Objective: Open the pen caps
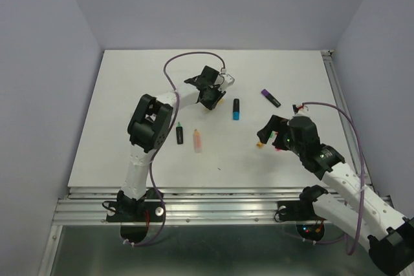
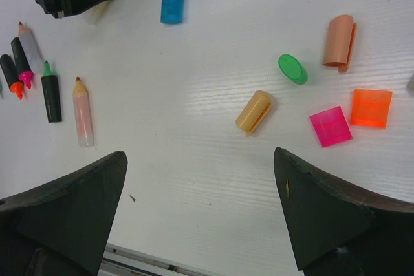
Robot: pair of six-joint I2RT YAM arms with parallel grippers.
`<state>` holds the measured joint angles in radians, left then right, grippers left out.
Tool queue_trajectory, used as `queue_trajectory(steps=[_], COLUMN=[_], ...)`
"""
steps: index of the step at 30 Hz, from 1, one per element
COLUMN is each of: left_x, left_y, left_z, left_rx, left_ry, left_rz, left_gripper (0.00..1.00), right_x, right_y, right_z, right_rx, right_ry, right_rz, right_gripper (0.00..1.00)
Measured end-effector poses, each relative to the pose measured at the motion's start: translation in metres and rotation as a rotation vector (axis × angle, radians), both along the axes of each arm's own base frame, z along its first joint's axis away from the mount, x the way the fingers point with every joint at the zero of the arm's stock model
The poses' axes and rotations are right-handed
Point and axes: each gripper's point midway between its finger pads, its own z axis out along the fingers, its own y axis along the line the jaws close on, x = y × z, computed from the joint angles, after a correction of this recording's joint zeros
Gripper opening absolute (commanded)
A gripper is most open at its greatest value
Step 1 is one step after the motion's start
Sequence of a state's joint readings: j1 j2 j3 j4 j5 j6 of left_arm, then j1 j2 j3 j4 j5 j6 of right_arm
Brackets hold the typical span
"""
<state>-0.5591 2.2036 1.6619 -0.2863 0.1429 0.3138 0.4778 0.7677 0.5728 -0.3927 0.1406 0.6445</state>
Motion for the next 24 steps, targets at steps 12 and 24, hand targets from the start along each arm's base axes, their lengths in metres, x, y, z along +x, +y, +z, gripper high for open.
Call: queue_trajectory(steps=[12, 24], left_x=[-0.055, -0.182], left_y=[0.007, -0.019], left_z=[0.072, 0.142], left_rx=[-0.138, -0.579], left_ry=[-0.108, -0.207], left_rz=[0.148, 0.214], left_gripper=[0.0, 0.0], right_x=[-0.002, -0.016], right_y=[0.016, 0.052], right_z=[0.026, 0.069], right_rx=[0.105, 0.271], right_ry=[-0.092, -0.222], right_rz=[0.069, 0.269], right_gripper=[1.0, 1.0])
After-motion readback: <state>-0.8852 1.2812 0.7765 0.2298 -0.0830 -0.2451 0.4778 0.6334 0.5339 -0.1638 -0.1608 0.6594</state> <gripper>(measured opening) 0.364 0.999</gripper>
